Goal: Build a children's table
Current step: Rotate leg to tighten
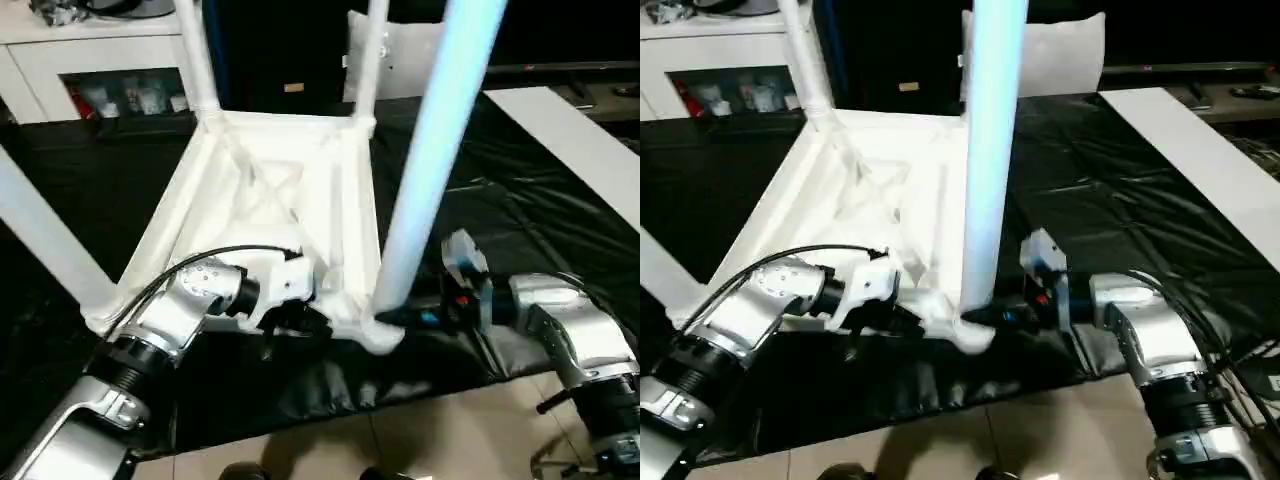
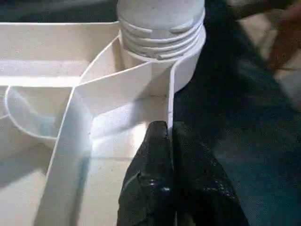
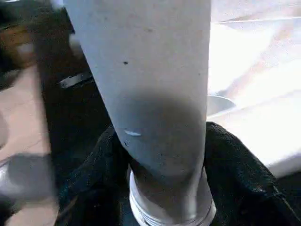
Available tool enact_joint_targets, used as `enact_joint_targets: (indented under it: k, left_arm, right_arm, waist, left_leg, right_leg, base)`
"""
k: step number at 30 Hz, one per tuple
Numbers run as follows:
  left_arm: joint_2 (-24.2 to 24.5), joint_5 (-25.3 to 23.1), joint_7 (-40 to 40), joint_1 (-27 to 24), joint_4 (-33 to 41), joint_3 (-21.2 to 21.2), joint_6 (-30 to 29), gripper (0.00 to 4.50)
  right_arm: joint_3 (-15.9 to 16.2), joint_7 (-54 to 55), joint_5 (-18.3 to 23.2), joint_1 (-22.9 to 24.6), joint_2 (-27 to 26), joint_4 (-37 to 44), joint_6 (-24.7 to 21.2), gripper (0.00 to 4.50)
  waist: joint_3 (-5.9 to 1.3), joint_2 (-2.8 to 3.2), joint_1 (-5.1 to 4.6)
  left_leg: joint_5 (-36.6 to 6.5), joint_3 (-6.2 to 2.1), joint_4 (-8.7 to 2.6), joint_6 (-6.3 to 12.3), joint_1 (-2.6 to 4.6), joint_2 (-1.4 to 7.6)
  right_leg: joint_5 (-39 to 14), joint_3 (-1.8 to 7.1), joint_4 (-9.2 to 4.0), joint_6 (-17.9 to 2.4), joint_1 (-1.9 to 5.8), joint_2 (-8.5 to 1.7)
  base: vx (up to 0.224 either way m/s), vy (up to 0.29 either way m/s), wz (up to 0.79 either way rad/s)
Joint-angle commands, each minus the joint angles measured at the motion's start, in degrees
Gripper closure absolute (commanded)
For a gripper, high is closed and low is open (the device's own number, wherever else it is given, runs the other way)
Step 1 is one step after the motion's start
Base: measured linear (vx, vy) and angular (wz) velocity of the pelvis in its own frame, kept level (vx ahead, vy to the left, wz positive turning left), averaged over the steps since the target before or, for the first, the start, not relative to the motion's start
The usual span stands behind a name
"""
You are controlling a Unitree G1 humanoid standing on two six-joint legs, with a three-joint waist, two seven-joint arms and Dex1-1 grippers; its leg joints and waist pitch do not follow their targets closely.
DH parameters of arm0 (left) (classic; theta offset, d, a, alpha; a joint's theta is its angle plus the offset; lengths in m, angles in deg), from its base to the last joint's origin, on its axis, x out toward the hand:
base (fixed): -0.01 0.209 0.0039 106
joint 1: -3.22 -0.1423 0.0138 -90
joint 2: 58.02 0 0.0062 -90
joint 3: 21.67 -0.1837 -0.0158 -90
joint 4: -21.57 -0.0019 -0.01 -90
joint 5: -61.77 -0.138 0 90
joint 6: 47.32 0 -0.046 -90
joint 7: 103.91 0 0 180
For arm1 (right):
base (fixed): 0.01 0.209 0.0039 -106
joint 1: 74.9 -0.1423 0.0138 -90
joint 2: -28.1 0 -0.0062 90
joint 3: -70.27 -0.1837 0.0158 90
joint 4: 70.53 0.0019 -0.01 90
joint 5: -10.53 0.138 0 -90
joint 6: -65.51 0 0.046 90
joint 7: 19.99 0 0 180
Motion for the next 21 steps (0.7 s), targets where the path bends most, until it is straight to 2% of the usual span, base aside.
enact_joint_targets:
  k: [1, 2, 3, 4, 5, 6, 7, 8, 9, 10, 11, 12, 13, 14, 15, 16, 17, 18, 19, 20, 21]
  left_arm:
    - [-4.66, 0.95, -5.18, -0.17, 4.03, 0.43, -2.84, 4.5]
    - [-6.07, 0.8, -7.65, -0.1, 4.04, 1.02, -4.15, 4.5]
    - [-7.0, 0.67, -9.29, -0.02, 3.95, 1.41, -4.94, 4.5]
    - [-8.41, 0.32, -11.98, 0.36, 3.54, 2.0, -6.03, 4.5]
    - [-9.24, 0.08, -13.68, 0.64, 3.2, 2.4, -6.66, 4.5]
    - [-11.72, -0.67, -18.83, 1.64, 2.01, 3.69, -8.92, 4.5]
    - [-11.96, -0.72, -19.33, 1.75, 1.88, 3.83, -9.14, 4.5]
    - [-12.64, -0.87, -20.72, 2.07, 1.51, 4.23, -9.78, 4.5]
    - [-14.59, -1.34, -24.75, 2.96, 0.73, 5.42, -11.51, 4.5]
    - [-14.62, -1.35, -24.83, 2.97, 0.71, 5.44, -11.54, 4.5]
    - [-16.17, -1.73, -28.04, 3.83, -0.18, 6.35, -12.26, 4.5]
    - [-17.81, -2.34, -31.52, 4.67, -0.93, 7.54, -13.06, 4.5]
    - [-18.4, -2.63, -32.75, 4.92, -1.07, 8.03, -13.46, 4.5]
    - [-18.73, -2.86, -33.32, 5.17, -1.17, 8.21, -13.54, 4.5]
    - [-18.86, -3.08, -33.73, 5.34, -1.25, 8.31, -13.36, 4.5]
    - [-18.84, -3.38, -34.09, 5.47, -1.21, 8.2, -13.25, 4.5]
    - [-18.6, -3.7, -33.91, 5.57, -1.2, 7.87, -12.98, 4.5]
    - [-18.33, -3.97, -33.62, 5.55, -1.11, 7.58, -12.8, 4.5]
    - [-17.75, -4.2, -32.79, 5.36, -0.82, 6.92, -12.58, 4.5]
    - [-17.4, -4.28, -32.25, 5.16, -0.53, 6.54, -12.57, 4.5]
    - [-17.02, -4.33, -31.78, 4.87, -0.13, 6.29, -12.67, 4.5]
  right_arm:
    - [1.33, 8.13, -1.06, -0.39, -5.24, -0.07, -4.1, 2.53]
    - [0.87, 12.1, -2.12, -0.88, -7.25, -0.73, -4.53, 2.53]
    - [0.58, 14.63, -2.85, -1.21, -8.5, -1.19, -4.74, 2.53]
    - [0.02, 18.51, -3.64, -1.74, -10.3, -1.71, -5.66, 2.53]
    - [-0.31, 20.81, -4.22, -2.08, -11.3, -2.1, -5.86, 2.53]
    - [-2.38, 28.69, -4.95, -3.37, -14.65, -3.73, -7.91, 2.53]
    - [-2.58, 29.45, -5.02, -3.5, -14.96, -3.91, -8.01, 2.53]
    - [-3.15, 31.61, -5.22, -3.86, -15.82, -4.41, -8.27, 2.53]
    - [-5.37, 37.25, -4.95, -4.72, -18.45, -5.48, -8.84, 2.53]
    - [-5.41, 37.35, -4.93, -4.74, -18.5, -5.51, -8.84, 2.53]
    - [-7.24, 41.47, -4.76, -5.57, -20.53, -6.97, -8.02, 2.53]
    - [-8.67, 45.24, -5.46, -6.37, -22.25, -8.46, -6.28, 2.53]
    - [-9.03, 46.47, -6.04, -6.61, -22.77, -8.89, -5.51, 2.19]
    - [-9.46, 46.94, -6.09, -6.9, -23.21, -9.56, -3.84, 1.98]
    - [-9.65, 46.74, -5.97, -7.05, -23.44, -9.91, -2.62, 1.84]
    - [-9.99, 46.87, -5.75, -7.14, -23.72, -10.03, -1.85, 1.73]
    - [-10.21, 46.65, -5.5, -7.11, -23.84, -9.87, -1.37, 1.73]
    - [-10.19, 46.28, -5.48, -6.92, -23.78, -9.45, -1.21, 1.61]
    - [-9.83, 45.62, -5.7, -6.43, -23.28, -8.67, -0.95, 1.61]
    - [-9.43, 45.05, -5.86, -6.08, -22.79, -8.15, -0.6, 1.47]
    - [-9.19, 44.26, -5.87, -5.65, -22.11, -7.53, -0.22, 1.39]
  waist:
    - [-3.52, -0.57, -0.65]
    - [-3.47, -0.55, -1.02]
    - [-3.16, -0.64, -2.14]
    - [-3.35, -0.05, -3.16]
    - [-3.48, 0.65, -4.42]
    - [-3.68, 0.69, -4.85]
    - [-3.18, 1.43, -4.59]
    - [-2.93, 1.32, -4.38]
    - [-1.96, -2.9, -4.91]
    - [-2.11, -3.14, -4.08]
    - [-1.61, -3.09, -4.53]
    - [-3.78, -2.81, -4.48]
    - [-4.02, -0.79, -4.19]
    - [-4.3, 0.41, -4.21]
    - [-4.85, 1.22, -4.36]
    - [-4.2, 0.4, -4.51]
    - [-3.69, -0.46, -4.42]
    - [-3.47, -1.08, -4.51]
    - [-3.69, -1.11, -4.01]
    - [-3.79, -0.95, -3.91]
    - [-3.87, -0.61, -3.96]
  left_leg:
    - [-9.81, 0.21, -3.49, 2.58, 0.1, 0.87]
    - [-10.69, 0.14, -3.46, 2.31, 0.12, 0.91]
    - [-12.91, -0.01, -3.0, 1.62, 0.22, 0.67]
    - [-15.59, -0.37, -2.72, 1.7, 0.9, 1.09]
    - [-18.35, -1.27, -3.58, 2.27, 0.48, 2.88]
    - [-20.6, -2.16, -4.54, 2.35, -0.52, 4.36]
    - [-27.57, -4.59, -8.42, 2.32, -1.89, 9.06]
    - [-30.39, -4.93, -9.45, 1.69, -1.33, 9.95]
    - [-27.92, -0.58, -3.21, -0.4, 2.93, 0.36]
    - [-19.22, 1.69, 1.67, 0.51, 4.86, -3.77]
    - [-15.15, 1.93, 3.98, 2.01, 5.18, -4.39]
    - [-10.64, 0.91, 1.05, 3.31, -1.09, -3.11]
    - [-8.73, -0.5, -0.61, 3.52, -1.76, -0.58]
    - [-8.93, -1.5, -1.49, 3.73, -1.16, 1.33]
    - [-9.51, -3.44, -3.34, 5.24, -1.27, 5.7]
    - [-11.99, -2.9, -4.25, 5.25, -0.98, 5.25]
    - [-13.0, -1.02, -3.07, 2.69, 0.07, 1.44]
    - [-12.0, -0.33, -2.53, 2.42, -0.2, -0.19]
    - [-9.55, 0.05, -2.66, 3.57, -0.38, -0.87]
    - [-8.45, -0.06, -2.93, 4.2, -0.58, -0.59]
    - [-6.87, -0.48, -3.3, 4.67, -0.69, 0.32]
  right_leg:
    - [-32.62, 2.78, -6.62, 3.39, 3.52, -4.03]
    - [-33.42, 2.36, -6.87, 4.06, 3.58, -3.98]
    - [-36.15, 0.95, -8.01, 6.44, 3.48, -3.59]
    - [-36.96, -0.23, -8.95, 7.87, 3.77, -3.65]
    - [-33.84, -0.46, -8.31, 7.13, 4.95, -3.79]
    - [-31.17, -0.04, -6.68, 6.81, 6.09, -3.83]
    - [-23.43, 3.71, 1.25, 4.57, 7.46, -4.14]
    - [-17.97, 6.19, 3.78, 2.55, 6.72, -4.43]
    - [-39.97, 5.1, -6.56, 5.32, 0.96, -4.0]
    - [-52.23, 3.44, -9.18, 9.14, -1.99, -3.72]
    - [-59.65, 2.95, -11.05, 10.7, -2.54, -5.16]
    - [-53.38, 2.31, -7.79, 14.05, 4.45, -5.66]
    - [-43.09, 0.63, -8.4, 15.42, 4.7, -4.52]
    - [-37.39, 0.84, -7.97, 13.28, 4.96, -4.71]
    - [-22.61, 2.93, -3.72, 7.01, 5.36, -5.13]
    - [-15.97, 4.2, -3.26, 2.4, 4.32, -5.08]
    - [-24.69, 3.61, -5.6, 0.56, 3.2, -4.98]
    - [-29.65, 3.2, -6.2, 1.8, 3.23, -4.55]
    - [-33.08, 2.98, -6.58, 3.42, 3.7, -4.48]
    - [-32.73, 2.97, -6.62, 3.97, 3.85, -4.41]
    - [-30.13, 3.08, -6.38, 3.85, 3.73, -4.33]
  base:
    - [0.0, 0.0, 0.0]
    - [0.0, 0.0, 0.0]
    - [0.0, 0.0, 0.0]
    - [0.0, 0.0, 0.0]
    - [0.0, 0.0, 0.0]
    - [0.0, 0.0, 0.0]
    - [0.0, 0.0, 0.0]
    - [0.0, 0.0, 0.0]
    - [0.0, 0.0, 0.0]
    - [0.0, 0.0, 0.0]
    - [0.047, -0.043, -0.19]
    - [0.055, -0.028, -0.32]
    - [0.038, 0.004, -0.39]
    - [0.0, 0.0, 0.0]
    - [0.0, 0.0, 0.0]
    - [0.0, 0.0, 0.0]
    - [0.0, 0.0, 0.0]
    - [0.0, 0.0, 0.0]
    - [0.031, 0.06, 0.02]
    - [0.0, 0.0, 0.0]
    - [0.0, 0.0, 0.0]
